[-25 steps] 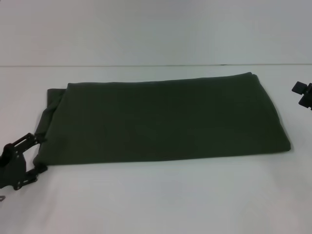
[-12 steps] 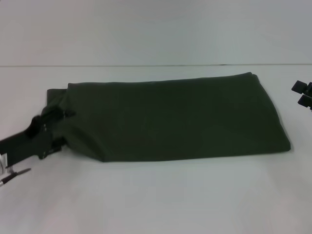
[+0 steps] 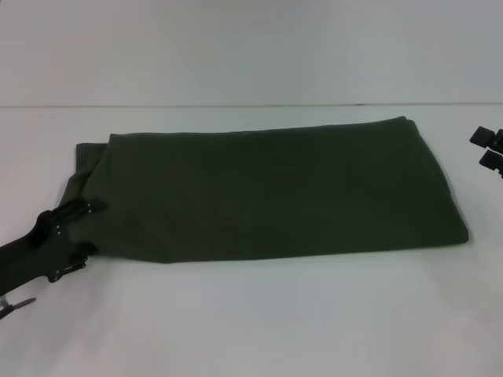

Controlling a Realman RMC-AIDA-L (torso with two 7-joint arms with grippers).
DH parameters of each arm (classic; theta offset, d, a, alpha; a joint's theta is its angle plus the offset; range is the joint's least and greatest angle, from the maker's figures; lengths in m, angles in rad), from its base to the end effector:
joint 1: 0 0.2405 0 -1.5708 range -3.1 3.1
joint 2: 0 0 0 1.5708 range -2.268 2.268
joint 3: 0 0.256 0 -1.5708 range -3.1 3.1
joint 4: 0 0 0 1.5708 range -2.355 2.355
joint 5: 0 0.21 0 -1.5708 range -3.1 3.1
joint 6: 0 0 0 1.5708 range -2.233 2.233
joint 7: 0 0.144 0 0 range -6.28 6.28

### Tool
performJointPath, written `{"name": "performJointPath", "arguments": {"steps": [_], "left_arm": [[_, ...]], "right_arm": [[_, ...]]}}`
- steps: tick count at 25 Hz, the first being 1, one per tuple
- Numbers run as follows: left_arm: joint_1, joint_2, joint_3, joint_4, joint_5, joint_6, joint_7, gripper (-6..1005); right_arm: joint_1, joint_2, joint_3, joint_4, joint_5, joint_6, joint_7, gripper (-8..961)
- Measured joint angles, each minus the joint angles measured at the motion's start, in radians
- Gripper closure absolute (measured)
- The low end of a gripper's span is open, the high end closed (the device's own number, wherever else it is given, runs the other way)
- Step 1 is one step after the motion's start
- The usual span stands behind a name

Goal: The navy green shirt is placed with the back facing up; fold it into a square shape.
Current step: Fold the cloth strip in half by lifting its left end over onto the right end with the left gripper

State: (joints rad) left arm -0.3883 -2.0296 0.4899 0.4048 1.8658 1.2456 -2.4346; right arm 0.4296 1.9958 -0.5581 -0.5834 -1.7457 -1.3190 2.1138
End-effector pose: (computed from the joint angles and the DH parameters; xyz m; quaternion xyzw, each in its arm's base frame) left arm -0.3637 0.3060 0.0118 -0.4747 -0.7780 -0.3902 0.1305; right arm 0.3285 0.3457 0.0676 -0.6610 0.5971 0.4018 0.2125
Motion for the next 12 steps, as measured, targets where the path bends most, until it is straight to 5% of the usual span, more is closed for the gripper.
{"name": "performJointPath", "arguments": {"steps": [12], "left_arm": [[-0.042,-0.001,-0.006,-0.003,0.062,-0.048,-0.041,171]], "right_arm": [[-0.002,-0.003,0.009,0.004,0.0,0.003,0.0,194]]}}
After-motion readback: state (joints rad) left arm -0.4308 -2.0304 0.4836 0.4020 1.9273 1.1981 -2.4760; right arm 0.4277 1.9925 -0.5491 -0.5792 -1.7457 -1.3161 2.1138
